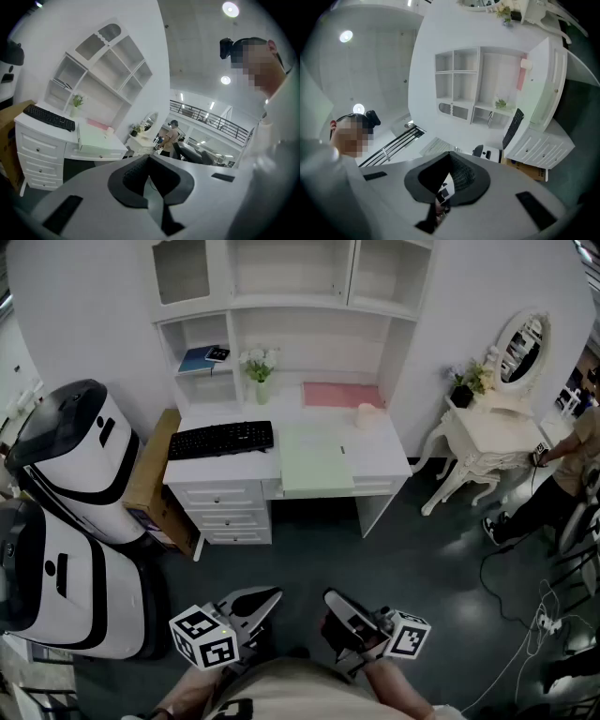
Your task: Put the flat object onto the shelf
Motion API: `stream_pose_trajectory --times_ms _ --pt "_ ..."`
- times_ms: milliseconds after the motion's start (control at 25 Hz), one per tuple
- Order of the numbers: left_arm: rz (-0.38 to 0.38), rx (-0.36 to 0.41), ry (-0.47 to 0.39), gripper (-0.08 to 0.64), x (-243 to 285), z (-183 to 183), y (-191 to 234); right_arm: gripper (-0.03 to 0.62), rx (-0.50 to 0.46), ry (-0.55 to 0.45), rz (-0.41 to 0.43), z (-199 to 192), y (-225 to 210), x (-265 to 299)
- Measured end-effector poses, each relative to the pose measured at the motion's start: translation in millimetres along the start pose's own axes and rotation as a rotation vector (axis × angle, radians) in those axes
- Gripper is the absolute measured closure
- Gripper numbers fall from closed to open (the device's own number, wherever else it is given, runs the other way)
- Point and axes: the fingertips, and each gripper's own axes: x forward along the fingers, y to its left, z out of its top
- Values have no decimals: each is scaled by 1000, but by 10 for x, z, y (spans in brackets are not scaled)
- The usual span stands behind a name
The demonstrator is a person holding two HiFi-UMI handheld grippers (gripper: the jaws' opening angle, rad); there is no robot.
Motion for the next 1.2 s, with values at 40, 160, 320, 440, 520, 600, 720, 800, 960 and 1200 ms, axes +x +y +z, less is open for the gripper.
stream_pose_trajectory --times_ms 40,160,320,440,520,600,720,800,960,1200 --pt "-1 7 4 546 2 11 21 568 1 3 -17 -20 -39 18" --pt "-3 51 12 546 13 88 82 568 -6 9 -37 -39 -92 114" --pt "-33 112 21 546 48 256 181 568 -24 6 -28 3 -109 306" --pt "-48 117 11 546 29 376 310 568 -12 15 -33 -4 -176 477" --pt "-49 108 8 546 -6 411 403 568 -3 22 -40 -27 -221 574" --pt "-55 98 13 546 -32 425 478 568 -2 26 -53 -33 -260 655" --pt "-64 95 20 546 -69 473 585 568 -2 37 -60 -50 -288 805" --pt "-74 89 26 546 -104 495 659 568 19 36 -71 -92 -348 877" --pt "-87 81 26 546 -207 527 814 568 46 71 -113 -215 -465 1088" --pt "-60 64 11 546 -376 628 1152 568 66 83 -150 -286 -615 1359"
